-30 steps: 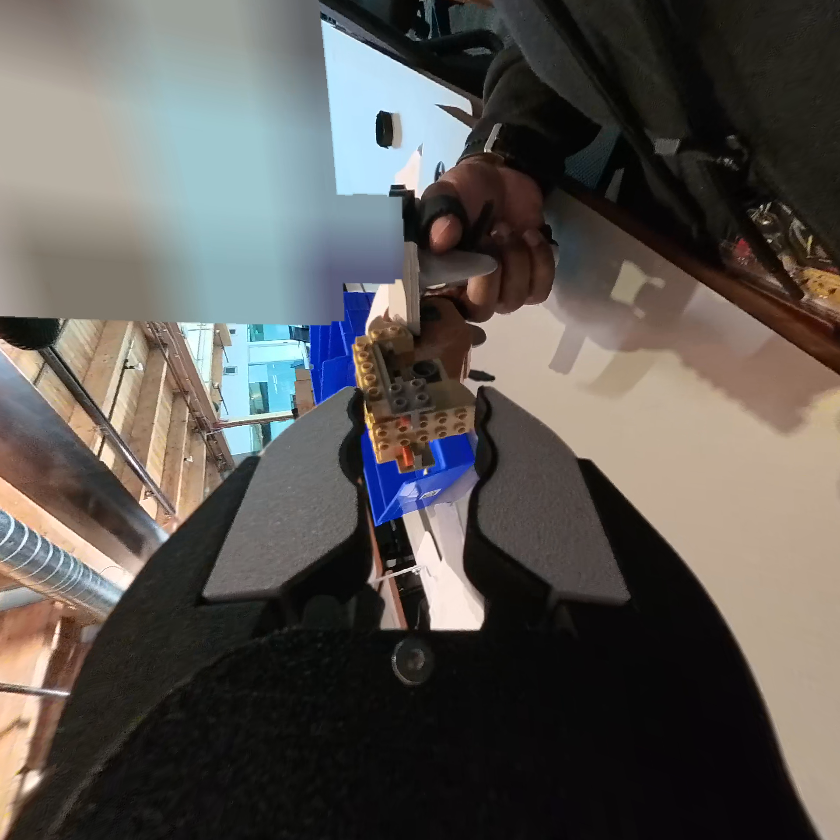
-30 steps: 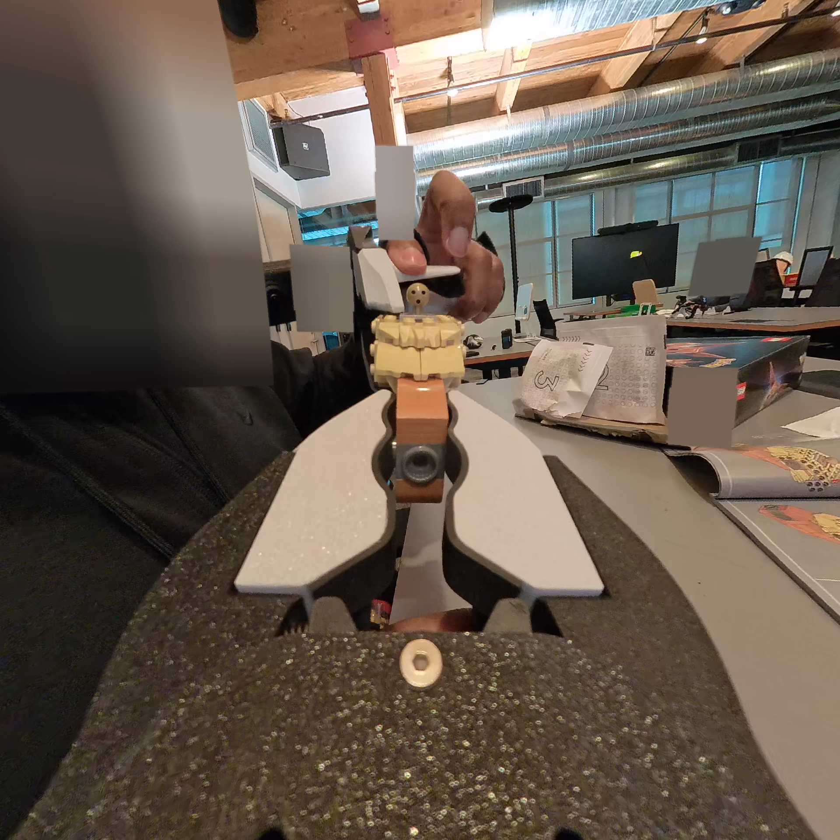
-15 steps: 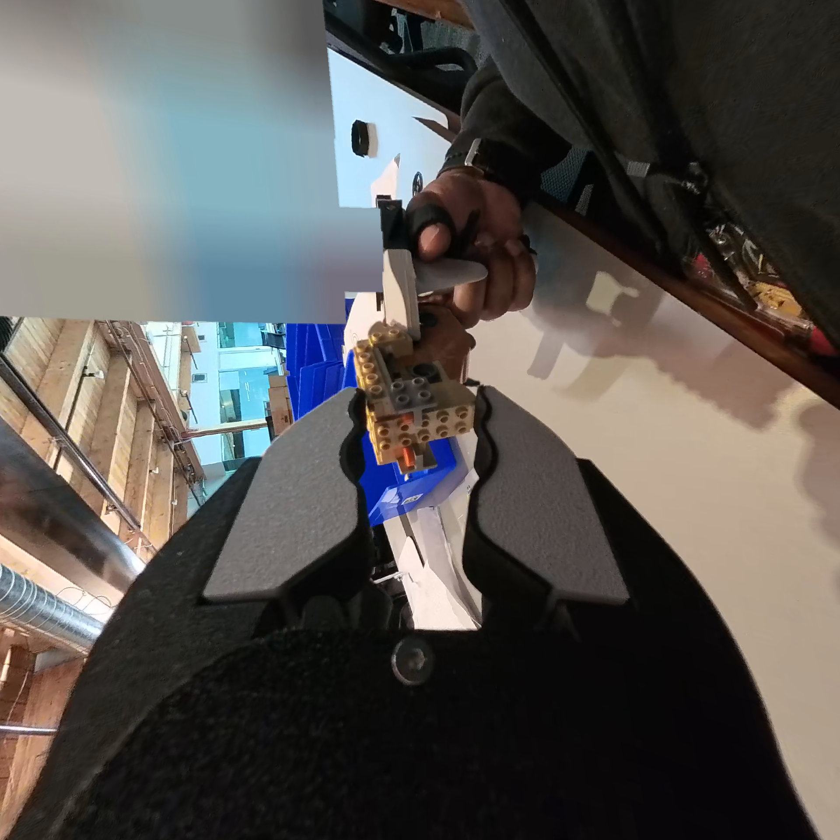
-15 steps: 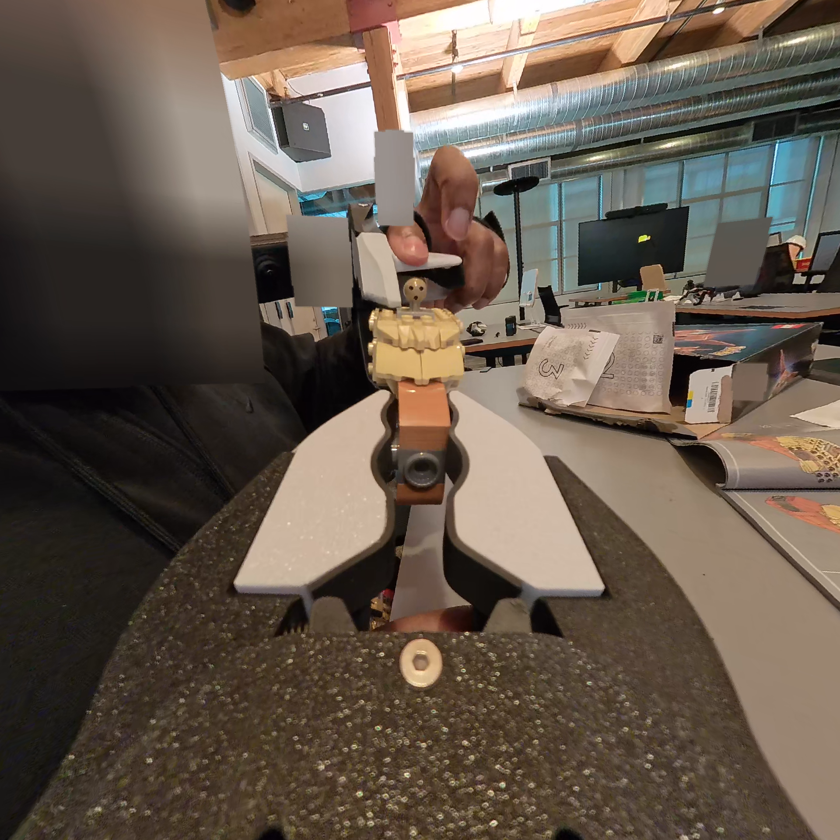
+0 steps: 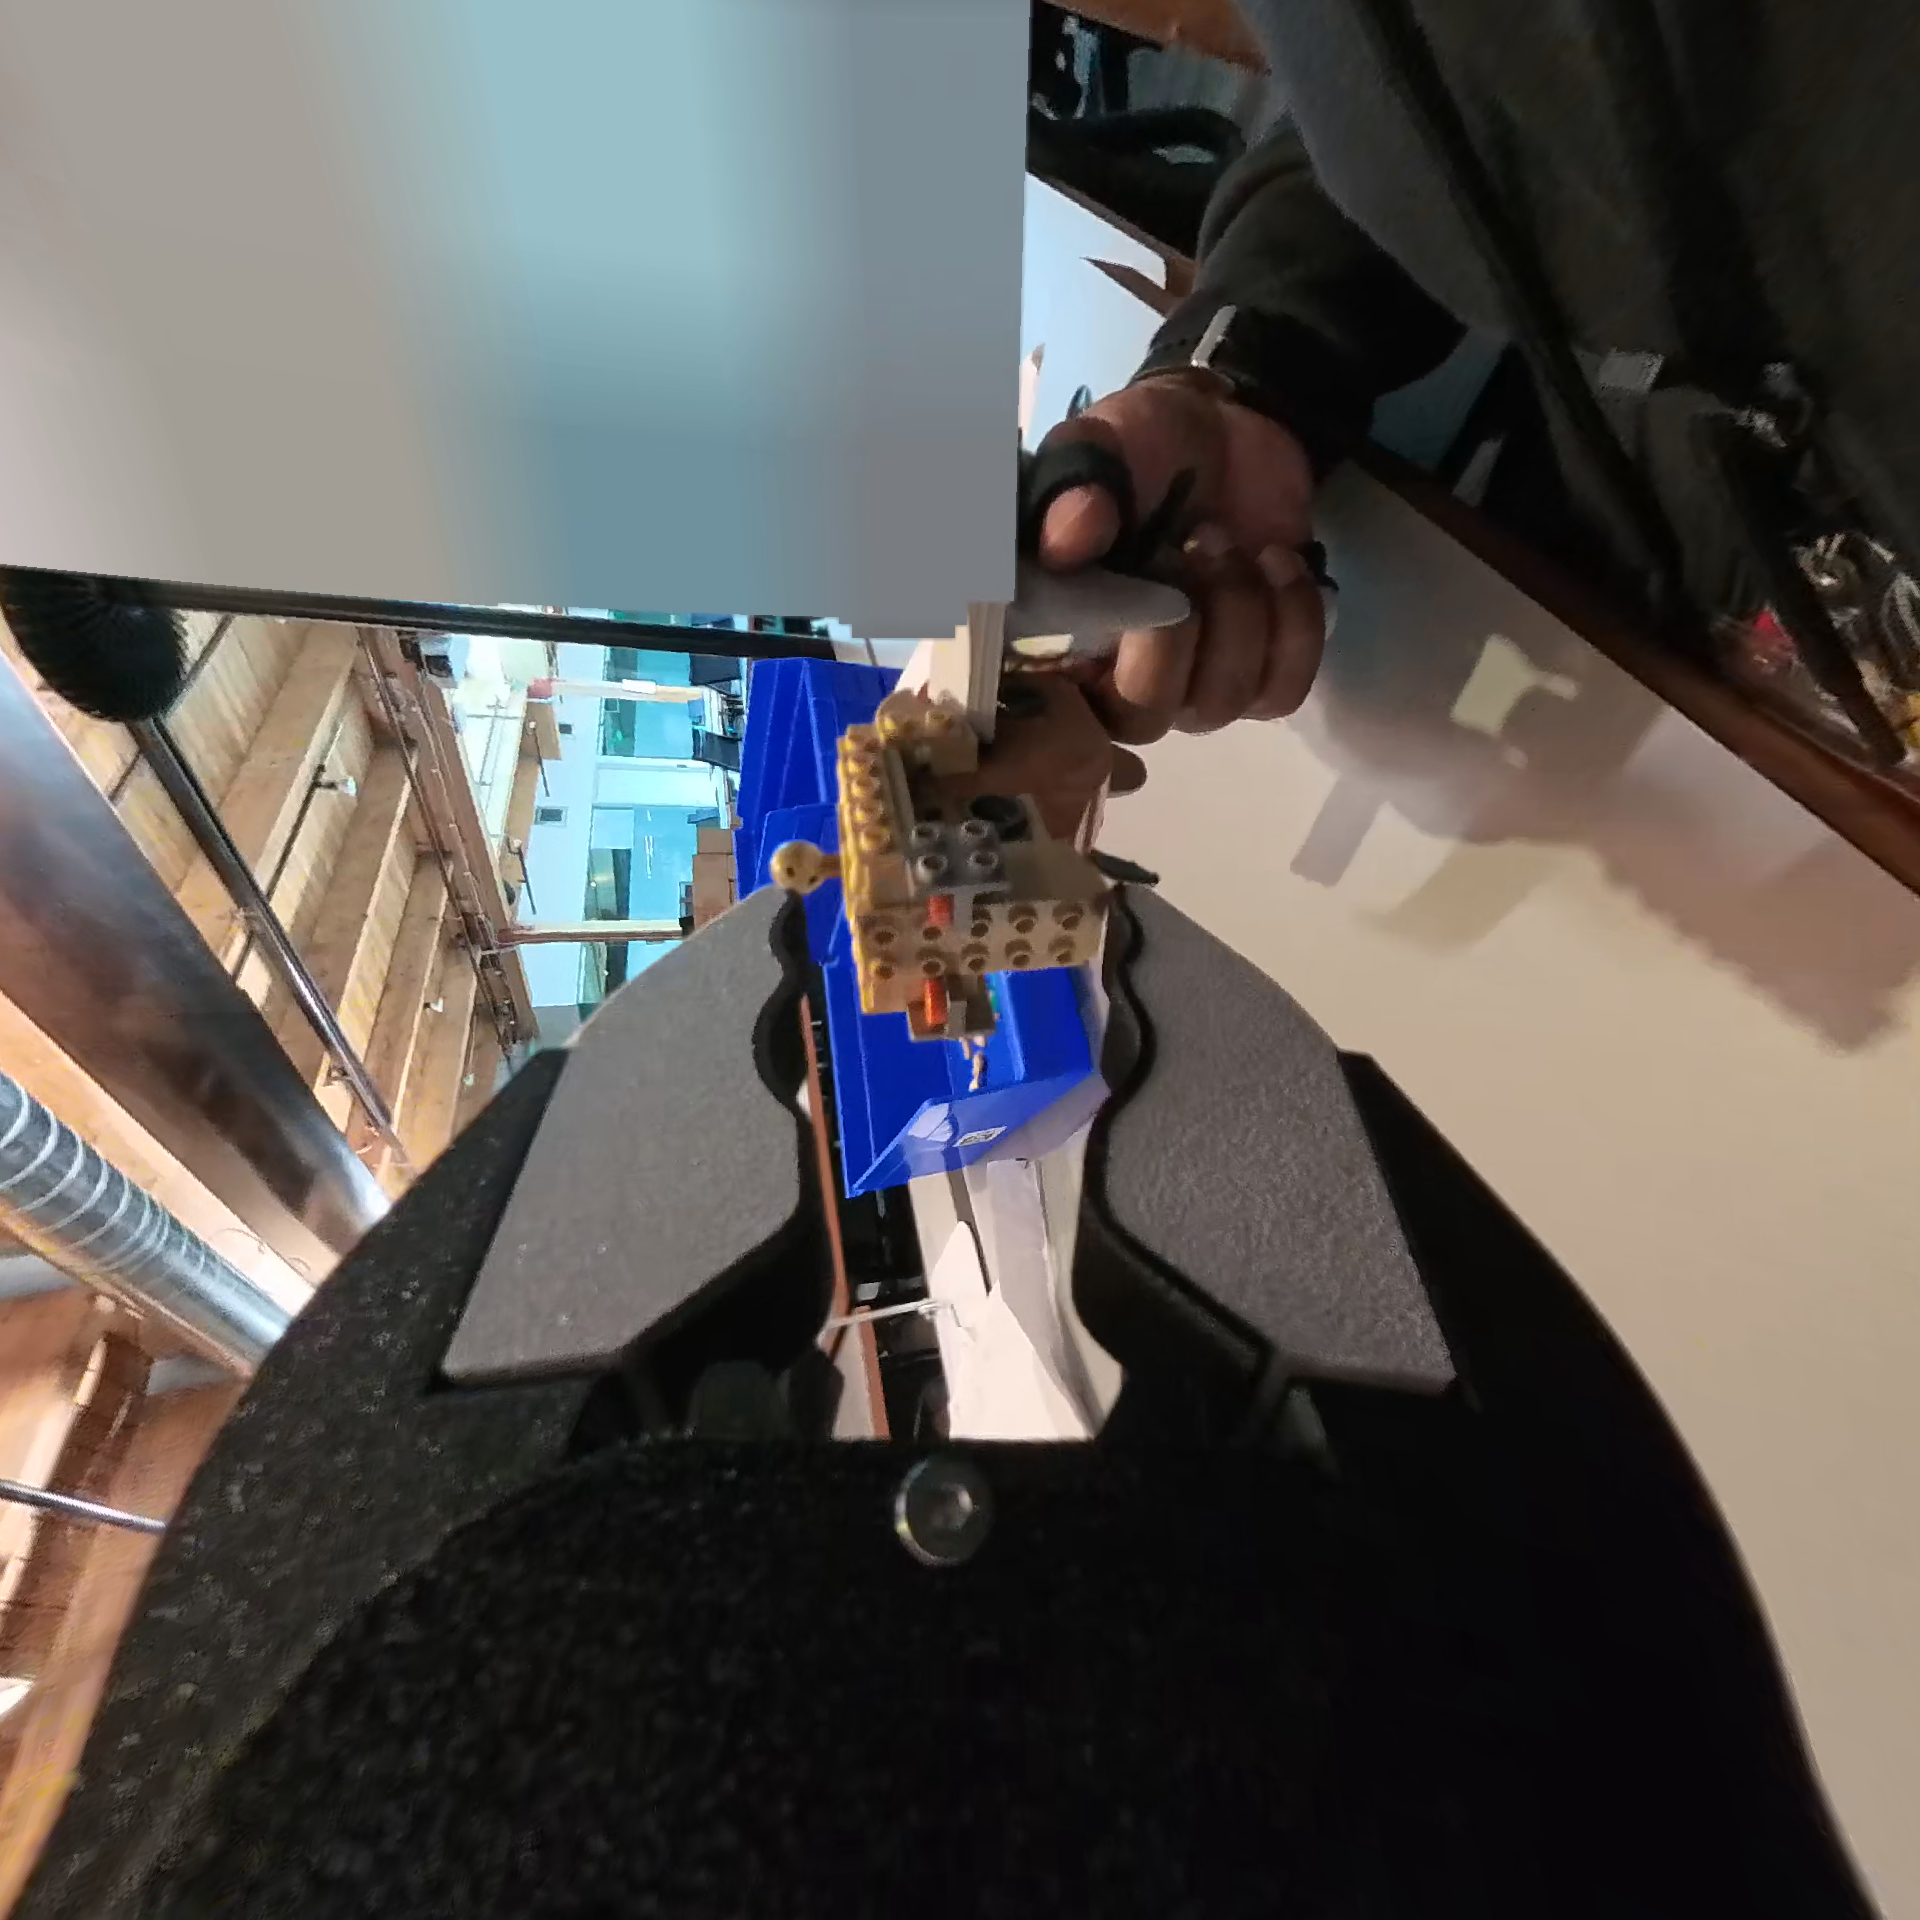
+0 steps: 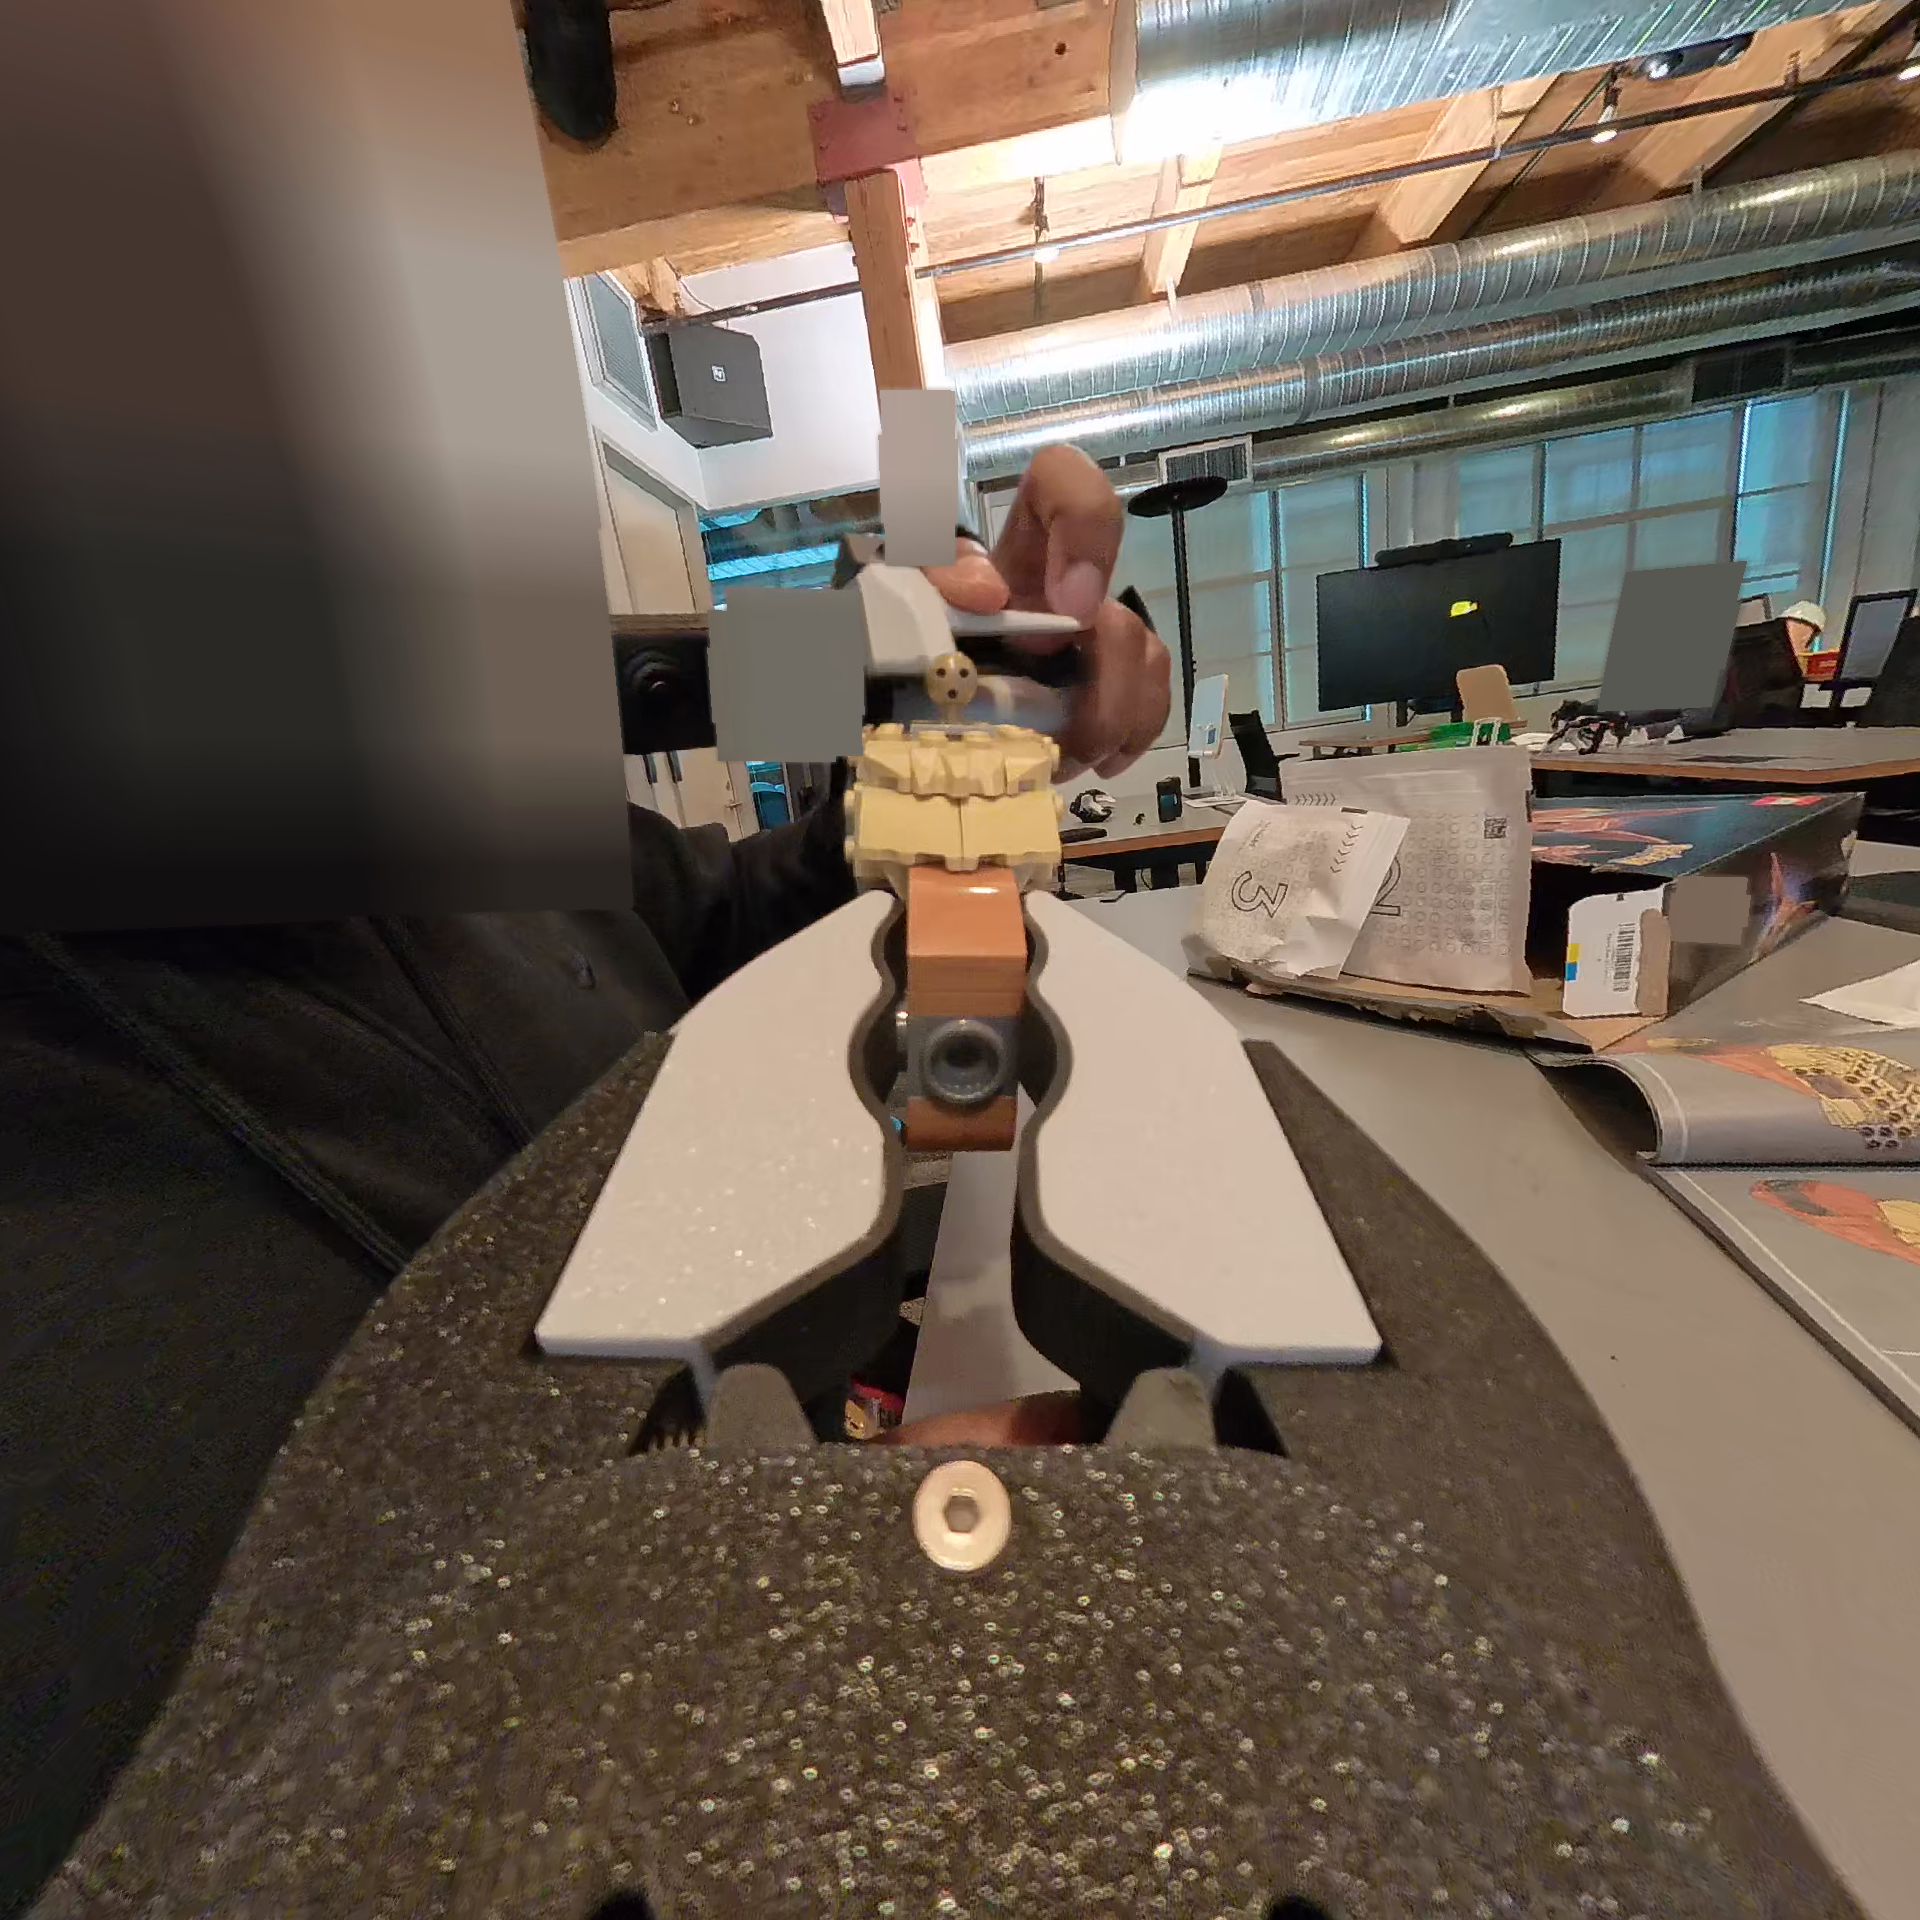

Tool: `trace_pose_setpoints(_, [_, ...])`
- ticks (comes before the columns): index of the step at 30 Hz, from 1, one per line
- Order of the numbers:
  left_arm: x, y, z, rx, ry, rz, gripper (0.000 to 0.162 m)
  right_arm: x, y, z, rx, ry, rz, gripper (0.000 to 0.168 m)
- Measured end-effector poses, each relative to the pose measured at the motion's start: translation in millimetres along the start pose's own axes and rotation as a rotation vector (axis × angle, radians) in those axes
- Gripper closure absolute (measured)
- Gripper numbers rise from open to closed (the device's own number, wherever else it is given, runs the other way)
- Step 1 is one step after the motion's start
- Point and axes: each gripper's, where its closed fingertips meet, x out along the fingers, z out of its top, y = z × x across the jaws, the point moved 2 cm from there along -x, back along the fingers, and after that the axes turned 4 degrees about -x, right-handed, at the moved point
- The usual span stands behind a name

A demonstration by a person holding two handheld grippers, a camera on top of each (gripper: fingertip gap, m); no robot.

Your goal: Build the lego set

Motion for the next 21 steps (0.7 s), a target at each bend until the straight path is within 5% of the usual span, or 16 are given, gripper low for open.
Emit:
trace_pose_setpoints(7, [-2,-4,-9,-0.131,-0.02,-0.102,0.105,1,1,-2,-0.011,0.014,0.003,0.15])
trace_pose_setpoints(21, [-1,-2,-8,-0.051,-0.032,-0.13,0.118,1,4,0,-0.009,0.004,0.016,0.15])
